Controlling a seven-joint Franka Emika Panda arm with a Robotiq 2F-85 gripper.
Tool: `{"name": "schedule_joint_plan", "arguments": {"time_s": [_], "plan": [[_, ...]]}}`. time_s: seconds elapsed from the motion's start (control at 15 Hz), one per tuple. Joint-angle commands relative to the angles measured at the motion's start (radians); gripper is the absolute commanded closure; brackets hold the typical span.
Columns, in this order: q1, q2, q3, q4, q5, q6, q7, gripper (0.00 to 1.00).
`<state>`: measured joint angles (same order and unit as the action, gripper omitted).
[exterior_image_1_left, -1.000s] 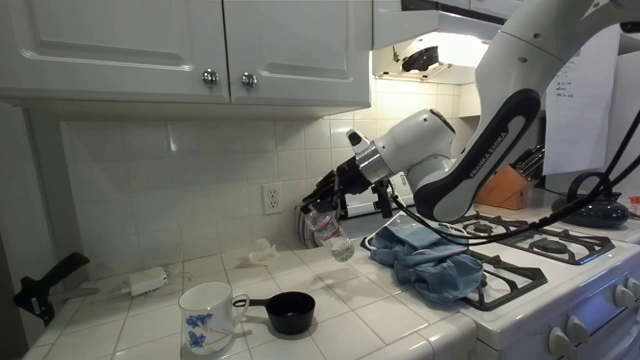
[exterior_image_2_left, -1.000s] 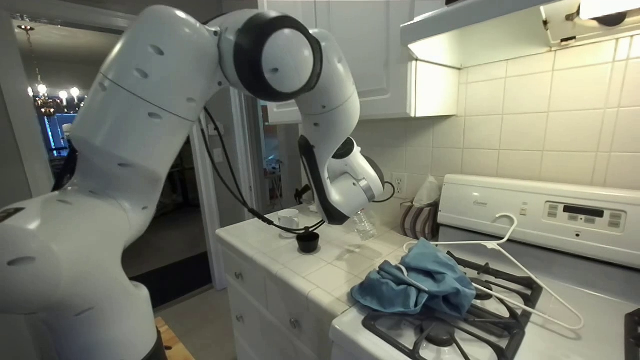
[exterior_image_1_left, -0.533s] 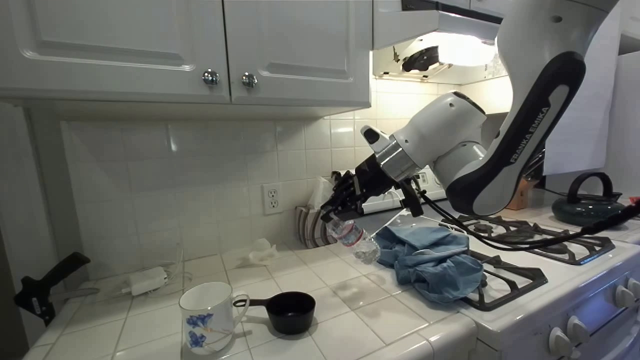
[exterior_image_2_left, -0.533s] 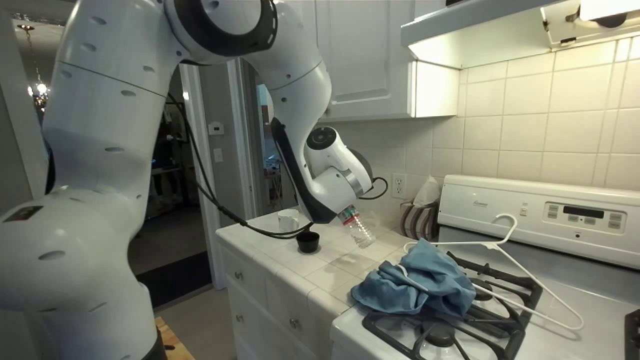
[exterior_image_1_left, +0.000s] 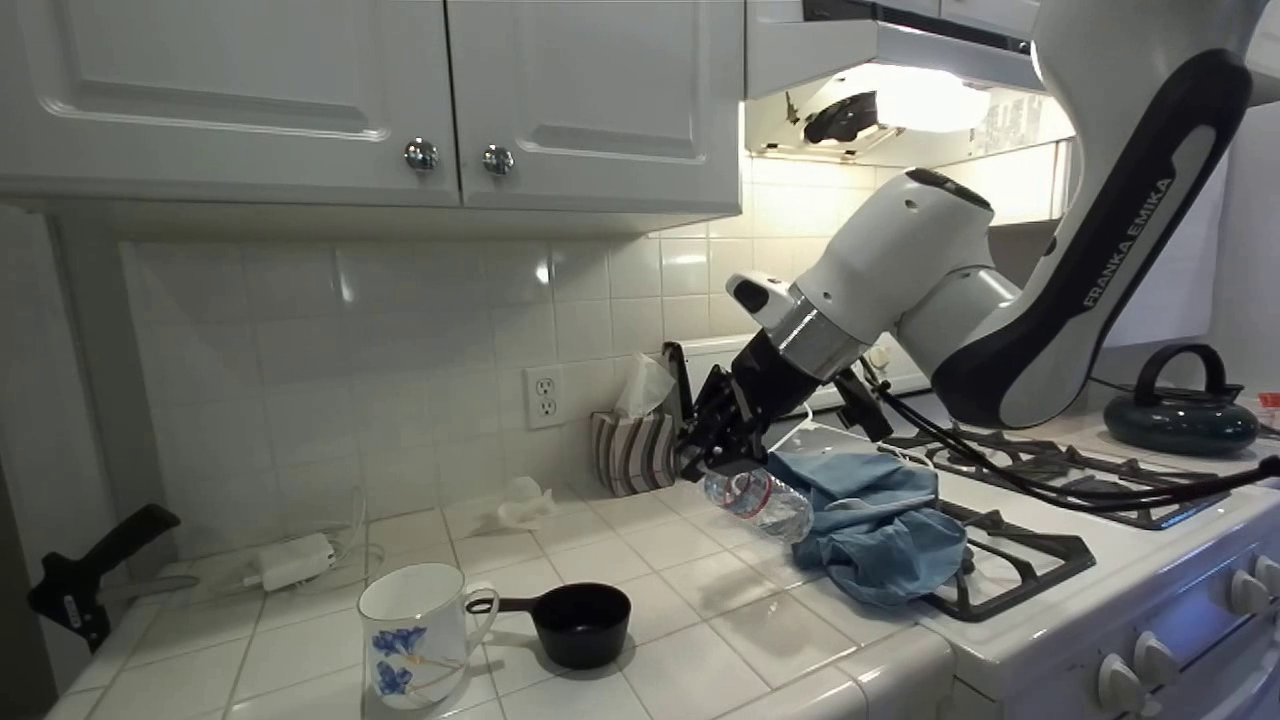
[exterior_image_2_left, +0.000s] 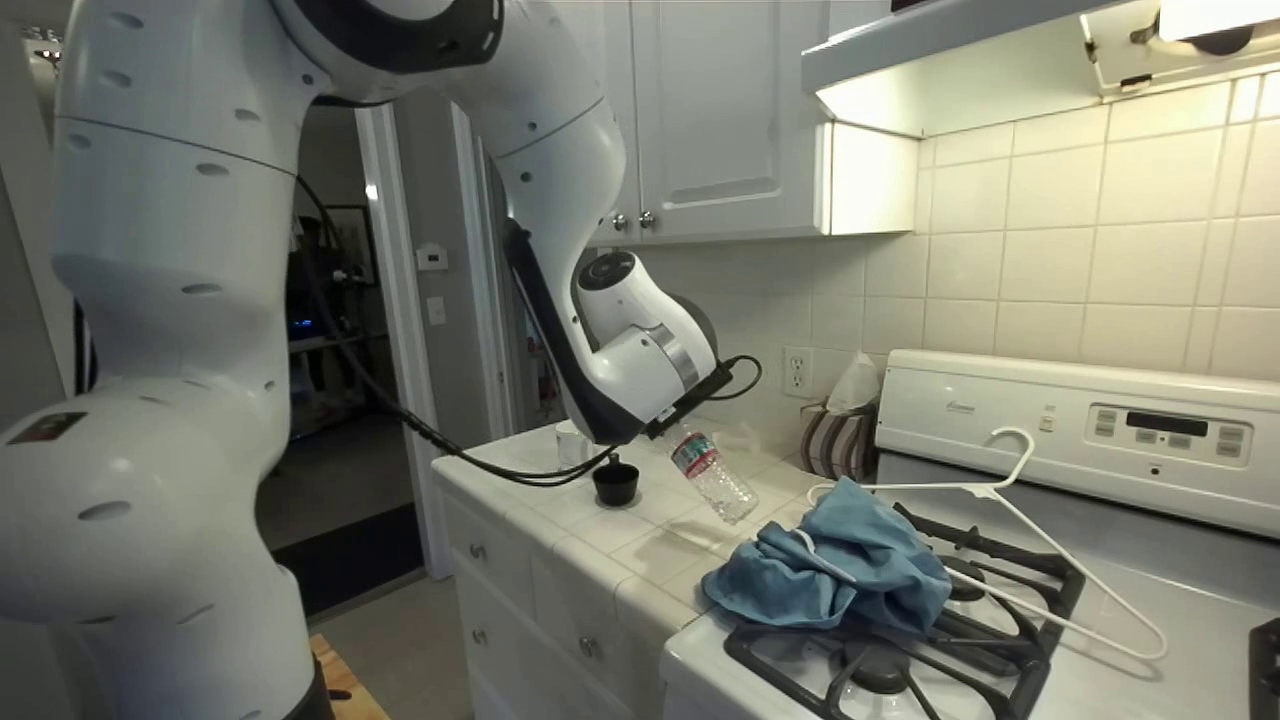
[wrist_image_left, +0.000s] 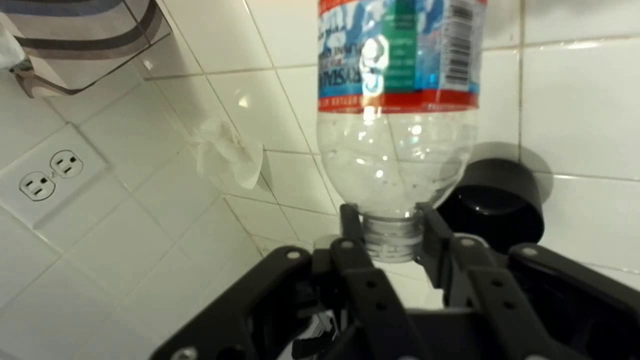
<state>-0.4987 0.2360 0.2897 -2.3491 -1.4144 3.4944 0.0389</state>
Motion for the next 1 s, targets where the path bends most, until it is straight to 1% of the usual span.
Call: {"name": "schedule_joint_plan", "arguments": {"time_s": [0.0, 0.2, 0.27, 0.33, 0.47, 0.53, 0.6, 0.73, 0.87, 0.93], "plan": [[0.021, -0.077, 0.009, -0.039, -0.058, -0.136, 0.013, 0.92], [0.029, -0.072, 0.024, -0.032, -0.063, -0.195, -0.006, 0.92], [0.168, -0.081, -0.111, -0.041, 0.028, -0.172, -0.08, 0.92], [0.185, -0.082, -0.127, -0.037, 0.04, -0.167, -0.091, 0.92], [0.237, -0.076, -0.186, -0.037, 0.075, -0.122, -0.126, 0.92], [0.264, -0.047, -0.207, -0.029, 0.098, -0.134, -0.134, 0.92], [0.283, -0.047, -0.224, -0.029, 0.11, -0.133, -0.142, 0.68], [0.302, -0.043, -0.241, -0.029, 0.127, -0.136, -0.148, 0.68], [0.305, -0.041, -0.244, -0.029, 0.127, -0.136, -0.149, 0.68], [0.305, -0.041, -0.244, -0.029, 0.127, -0.136, -0.149, 0.92]]}}
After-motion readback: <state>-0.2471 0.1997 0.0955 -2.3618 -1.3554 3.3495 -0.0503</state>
